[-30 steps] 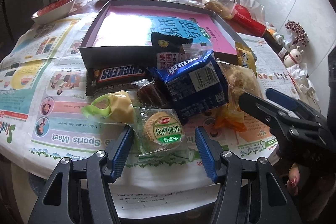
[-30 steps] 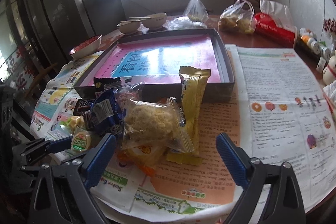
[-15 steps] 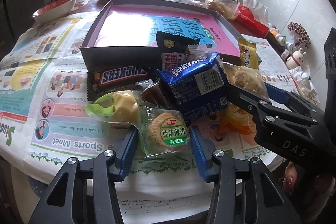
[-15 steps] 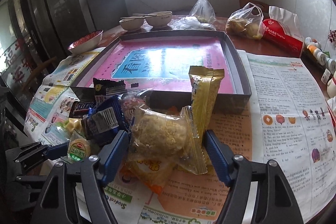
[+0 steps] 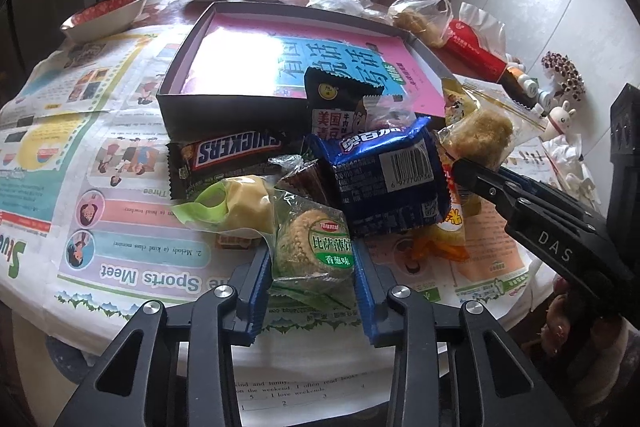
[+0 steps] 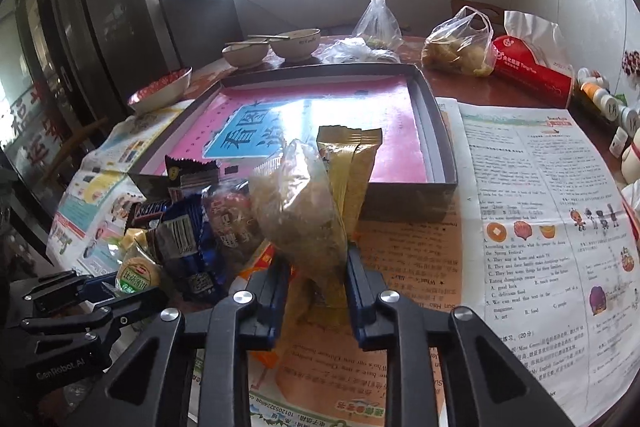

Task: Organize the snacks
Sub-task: 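Close left tool on the green-bagged bun while right tool grips the floss-bread bag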

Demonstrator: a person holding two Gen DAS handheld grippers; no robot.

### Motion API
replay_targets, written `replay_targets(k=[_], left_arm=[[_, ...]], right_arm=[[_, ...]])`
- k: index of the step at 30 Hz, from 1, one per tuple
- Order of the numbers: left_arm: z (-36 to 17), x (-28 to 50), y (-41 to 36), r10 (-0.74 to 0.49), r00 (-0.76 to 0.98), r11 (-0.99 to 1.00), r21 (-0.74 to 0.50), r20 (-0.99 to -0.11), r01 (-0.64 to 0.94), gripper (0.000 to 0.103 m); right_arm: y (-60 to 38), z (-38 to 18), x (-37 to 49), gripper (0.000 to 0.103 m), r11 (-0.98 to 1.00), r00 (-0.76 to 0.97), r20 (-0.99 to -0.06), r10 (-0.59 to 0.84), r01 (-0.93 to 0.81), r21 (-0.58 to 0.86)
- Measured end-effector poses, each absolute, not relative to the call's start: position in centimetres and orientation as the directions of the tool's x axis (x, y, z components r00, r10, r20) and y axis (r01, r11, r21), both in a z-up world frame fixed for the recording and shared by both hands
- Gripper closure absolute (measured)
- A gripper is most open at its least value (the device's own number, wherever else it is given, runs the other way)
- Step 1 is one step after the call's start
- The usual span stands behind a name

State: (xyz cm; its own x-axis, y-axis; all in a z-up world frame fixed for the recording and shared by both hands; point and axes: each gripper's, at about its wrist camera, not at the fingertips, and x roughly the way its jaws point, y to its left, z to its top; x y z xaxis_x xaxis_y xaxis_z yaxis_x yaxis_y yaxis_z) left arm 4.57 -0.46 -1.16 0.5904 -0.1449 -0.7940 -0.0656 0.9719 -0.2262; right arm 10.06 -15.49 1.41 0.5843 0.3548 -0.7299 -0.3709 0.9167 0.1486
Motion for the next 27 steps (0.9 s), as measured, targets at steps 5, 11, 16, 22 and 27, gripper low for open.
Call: replay_targets(k=[5, 11, 16, 22, 27], left_arm=[[-1.1, 4.6, -0.2, -0.155, 0.593, 0.969, -0.239, -0.79, -0.066, 0.065], [-1.1, 4.7, 0.1, -0.166, 0.59, 0.967, -0.249, -0.79, -0.061, 0.064], [-1.1, 4.9, 0.4, -0.177, 0.588, 0.963, -0.262, -0.79, -0.062, 0.064], [-1.1, 5.0, 0.5, -0.186, 0.588, 0.961, -0.271, -0.787, -0.059, 0.064], [-1.1, 5.0, 0.6, -0.196, 0.587, 0.958, -0.28, -0.785, -0.055, 0.064]], right_arm=[[-14.9, 1.8, 10.2, 0.075, 0.915, 0.605, -0.715, 0.351, -0.385, 0.124], [-14.0, 2.3, 10.2, 0.074, 0.907, 0.619, -0.698, 0.361, -0.408, 0.108], [-13.8, 2.3, 9.9, 0.072, 0.901, 0.623, -0.688, 0.372, -0.419, 0.107], [-15.5, 2.0, 9.6, 0.072, 0.901, 0.623, -0.674, 0.397, -0.405, 0.156], [-16.0, 1.8, 9.3, 0.073, 0.889, 0.615, -0.667, 0.421, -0.425, 0.169]])
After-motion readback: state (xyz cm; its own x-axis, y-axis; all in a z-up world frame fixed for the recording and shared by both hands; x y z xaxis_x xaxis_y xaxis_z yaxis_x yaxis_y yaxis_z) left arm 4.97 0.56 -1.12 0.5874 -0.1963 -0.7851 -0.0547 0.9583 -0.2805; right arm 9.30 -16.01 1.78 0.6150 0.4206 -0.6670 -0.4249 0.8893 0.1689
